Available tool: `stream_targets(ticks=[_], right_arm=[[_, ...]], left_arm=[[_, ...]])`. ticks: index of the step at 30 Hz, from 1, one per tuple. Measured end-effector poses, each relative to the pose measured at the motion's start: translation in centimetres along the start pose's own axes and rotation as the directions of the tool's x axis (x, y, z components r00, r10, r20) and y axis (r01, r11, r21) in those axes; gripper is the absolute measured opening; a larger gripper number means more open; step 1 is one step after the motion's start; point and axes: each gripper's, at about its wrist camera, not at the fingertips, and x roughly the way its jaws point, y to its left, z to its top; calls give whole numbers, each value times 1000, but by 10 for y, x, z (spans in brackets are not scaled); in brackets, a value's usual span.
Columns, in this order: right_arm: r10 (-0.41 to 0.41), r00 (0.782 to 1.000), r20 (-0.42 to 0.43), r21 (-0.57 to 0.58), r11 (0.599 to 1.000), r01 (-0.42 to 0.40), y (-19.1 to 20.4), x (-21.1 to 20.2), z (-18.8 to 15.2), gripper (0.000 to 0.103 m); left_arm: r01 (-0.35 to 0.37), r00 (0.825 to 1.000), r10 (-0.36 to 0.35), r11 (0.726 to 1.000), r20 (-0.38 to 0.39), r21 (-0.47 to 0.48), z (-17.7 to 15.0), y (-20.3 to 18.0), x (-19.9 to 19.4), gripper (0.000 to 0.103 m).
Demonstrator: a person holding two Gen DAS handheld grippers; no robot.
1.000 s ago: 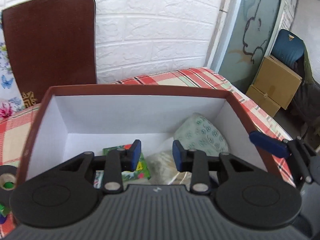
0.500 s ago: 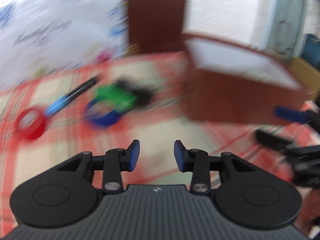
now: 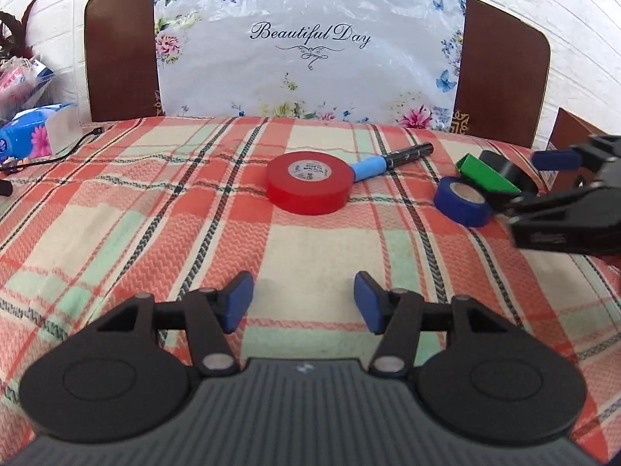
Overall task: Organize objects
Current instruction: 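Grasp the black tape roll by its rim with the left gripper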
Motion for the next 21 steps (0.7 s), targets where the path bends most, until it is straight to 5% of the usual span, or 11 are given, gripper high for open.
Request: stream_targets(ticks=[3,7,10,17,21], right_arm=[[-63,998,17,-78,995,64,6,17,1,74],[28,998,-59,-57,998,-31,-3,30,9,53],[44,997,-70,-64,997,-49,-1,23,8,50],[131,991,7,-147,981,-129,22,-63,-37,45],[172,985,-17,-246,954,-171,38,-111,-79,55]], left_arm=[[34,999,-33,999,7,-42,0,8,3,62],[49,999,-48,997,12,-58,-4,12,0,63],[58,998,-57,996,15,-71,-4,13,-1,63],[58,998,-57,996,12,-66,-4,14,-1,63],[58,998,-58,997,3,-55,-2,14,-1,64]])
